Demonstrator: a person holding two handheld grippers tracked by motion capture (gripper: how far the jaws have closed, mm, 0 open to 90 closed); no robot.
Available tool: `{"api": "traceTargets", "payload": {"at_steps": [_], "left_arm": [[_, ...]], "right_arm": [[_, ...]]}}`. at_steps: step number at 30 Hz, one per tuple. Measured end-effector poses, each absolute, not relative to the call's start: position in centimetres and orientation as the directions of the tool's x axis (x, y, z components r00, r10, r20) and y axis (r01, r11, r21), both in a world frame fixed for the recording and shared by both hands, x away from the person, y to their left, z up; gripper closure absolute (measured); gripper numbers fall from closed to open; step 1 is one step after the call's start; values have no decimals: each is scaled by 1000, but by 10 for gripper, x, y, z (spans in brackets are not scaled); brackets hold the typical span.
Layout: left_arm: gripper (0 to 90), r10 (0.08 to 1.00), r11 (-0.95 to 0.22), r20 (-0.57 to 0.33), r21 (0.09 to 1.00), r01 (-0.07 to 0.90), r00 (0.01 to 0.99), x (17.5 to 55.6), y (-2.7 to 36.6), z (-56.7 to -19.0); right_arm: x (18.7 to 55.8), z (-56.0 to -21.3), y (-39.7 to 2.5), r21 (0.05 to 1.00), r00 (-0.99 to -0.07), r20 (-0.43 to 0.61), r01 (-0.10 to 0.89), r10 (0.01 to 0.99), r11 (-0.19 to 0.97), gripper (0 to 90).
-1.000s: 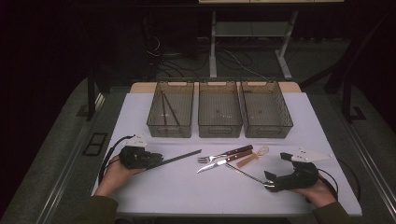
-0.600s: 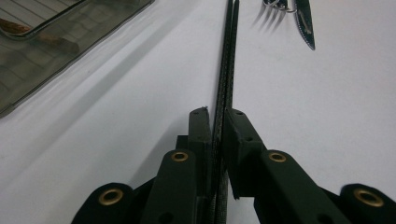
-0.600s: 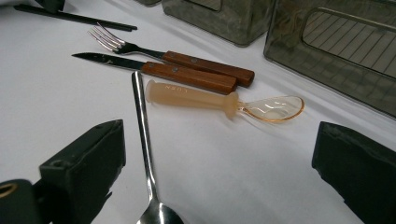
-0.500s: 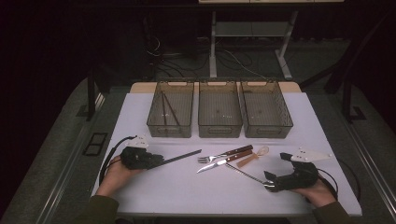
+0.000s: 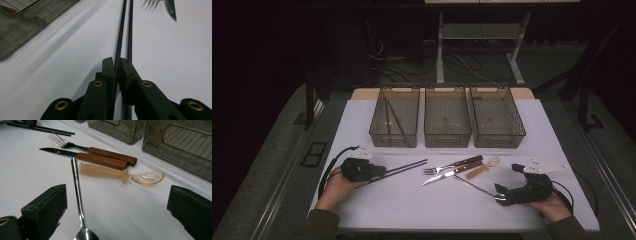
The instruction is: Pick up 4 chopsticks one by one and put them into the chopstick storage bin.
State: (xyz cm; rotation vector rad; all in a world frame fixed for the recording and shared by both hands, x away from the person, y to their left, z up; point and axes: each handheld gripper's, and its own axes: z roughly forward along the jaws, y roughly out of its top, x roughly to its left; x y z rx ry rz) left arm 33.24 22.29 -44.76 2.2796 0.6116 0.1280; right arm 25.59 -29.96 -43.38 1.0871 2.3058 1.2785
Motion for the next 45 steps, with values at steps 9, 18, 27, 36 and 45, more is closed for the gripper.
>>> {"api": "traceTargets", "payload": {"at_steps": [9, 18, 27, 36, 45], "left_arm": [[846, 449, -612, -73, 701, 366, 890, 333, 223, -448], [855, 448, -599, -99, 704, 381, 888, 335, 225, -448], [857, 456, -583, -125, 706, 402, 881, 337, 226, -449], [857, 465, -581, -111, 710, 398, 878, 335, 222, -443], [857, 475, -580, -99, 712, 396, 875, 330, 221, -434]], "right_arm": [[256, -434, -299, 818, -676, 104, 475, 729, 324, 30], [256, -434, -299, 818, -676, 105, 476, 730, 323, 30], [255, -433, -297, 821, -682, 103, 469, 724, 325, 30], [255, -433, -296, 822, -686, 105, 467, 720, 326, 31], [254, -432, -296, 824, -684, 107, 467, 722, 320, 30]]}}
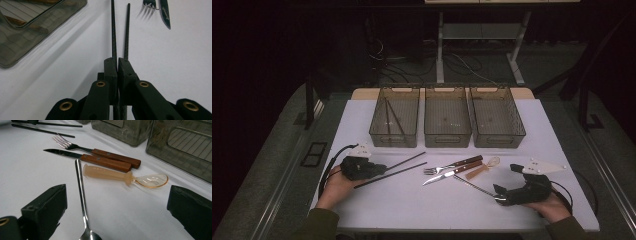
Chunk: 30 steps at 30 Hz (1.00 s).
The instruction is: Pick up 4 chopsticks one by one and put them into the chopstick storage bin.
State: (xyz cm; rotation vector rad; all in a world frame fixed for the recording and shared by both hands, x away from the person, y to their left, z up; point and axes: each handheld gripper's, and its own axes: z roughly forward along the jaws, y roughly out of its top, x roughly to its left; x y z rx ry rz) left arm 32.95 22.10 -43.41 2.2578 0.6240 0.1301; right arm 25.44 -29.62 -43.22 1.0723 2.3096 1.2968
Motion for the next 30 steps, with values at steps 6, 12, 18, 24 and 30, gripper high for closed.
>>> {"api": "traceTargets", "payload": {"at_steps": [6, 12, 18, 24, 30], "left_arm": [[857, 490, -561, -98, 725, 399, 866, 326, 224, -426], [857, 489, -560, -96, 727, 397, 867, 323, 224, -420], [857, 487, -544, -111, 738, 400, 866, 320, 223, -415], [857, 486, -515, -135, 754, 408, 863, 319, 220, -407], [857, 477, -499, -139, 770, 398, 868, 317, 217, -397]], "right_arm": [[255, -432, -296, 831, -683, 113, 463, 721, 309, 30], [256, -434, -294, 836, -696, 111, 451, 709, 313, 30], [258, -435, -289, 837, -700, 123, 454, 704, 305, 30], [259, -438, -288, 829, -701, 112, 457, 704, 323, 30], [261, -438, -288, 827, -700, 113, 459, 705, 324, 30]]}}
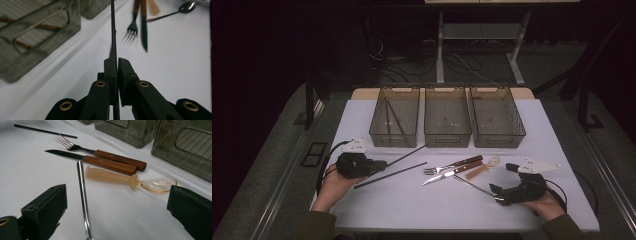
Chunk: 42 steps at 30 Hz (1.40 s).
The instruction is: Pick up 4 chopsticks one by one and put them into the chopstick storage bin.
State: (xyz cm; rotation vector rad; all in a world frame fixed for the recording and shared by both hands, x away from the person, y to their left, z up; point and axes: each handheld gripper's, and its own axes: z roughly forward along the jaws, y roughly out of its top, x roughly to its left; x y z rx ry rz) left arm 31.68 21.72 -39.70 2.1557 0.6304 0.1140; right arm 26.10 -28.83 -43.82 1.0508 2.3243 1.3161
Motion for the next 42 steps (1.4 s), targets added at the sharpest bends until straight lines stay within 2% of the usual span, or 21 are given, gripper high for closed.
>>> {"api": "traceTargets", "payload": {"at_steps": [26, 42], "left_arm": [[856, 522, -444, -119, 808, 388, 845, 336, 203, -369], [856, 585, -401, -110, 821, 405, 803, 370, 199, -347]], "right_arm": [[261, -437, -290, 829, -693, 121, 464, 710, 312, 30], [259, -436, -291, 835, -689, 117, 459, 716, 305, 30]]}}
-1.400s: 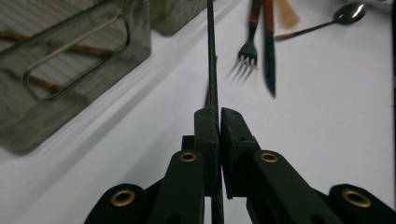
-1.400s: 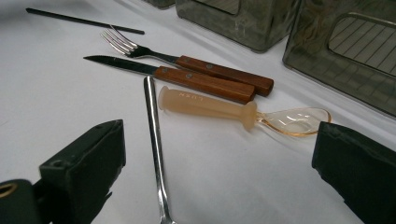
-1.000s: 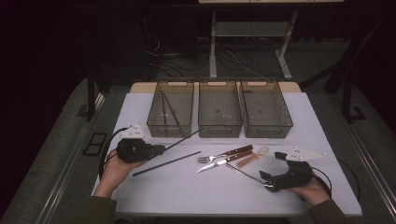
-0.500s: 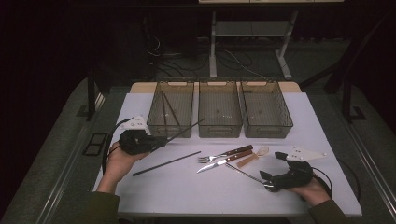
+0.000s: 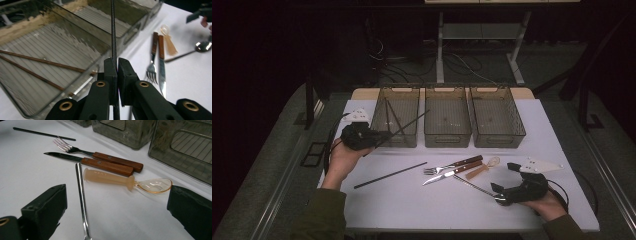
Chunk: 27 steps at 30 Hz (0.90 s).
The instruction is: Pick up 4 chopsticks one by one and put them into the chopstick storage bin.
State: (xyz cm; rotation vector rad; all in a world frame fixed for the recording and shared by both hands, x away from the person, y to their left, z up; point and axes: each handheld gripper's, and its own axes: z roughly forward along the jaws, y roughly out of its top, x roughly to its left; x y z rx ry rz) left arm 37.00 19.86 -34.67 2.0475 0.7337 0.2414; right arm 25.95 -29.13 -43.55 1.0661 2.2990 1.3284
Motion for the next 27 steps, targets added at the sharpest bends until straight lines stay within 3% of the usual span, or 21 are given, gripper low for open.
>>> {"api": "traceTargets", "payload": {"at_steps": [17, 27], "left_arm": [[856, 706, -339, -111, 814, 472, 700, 424, 195, -336], [857, 788, -283, -122, 799, 531, 604, 457, 194, -353]], "right_arm": [[258, -435, -292, 836, -689, 118, 457, 715, 303, 30], [258, -434, -292, 837, -691, 118, 455, 713, 303, 30]]}}
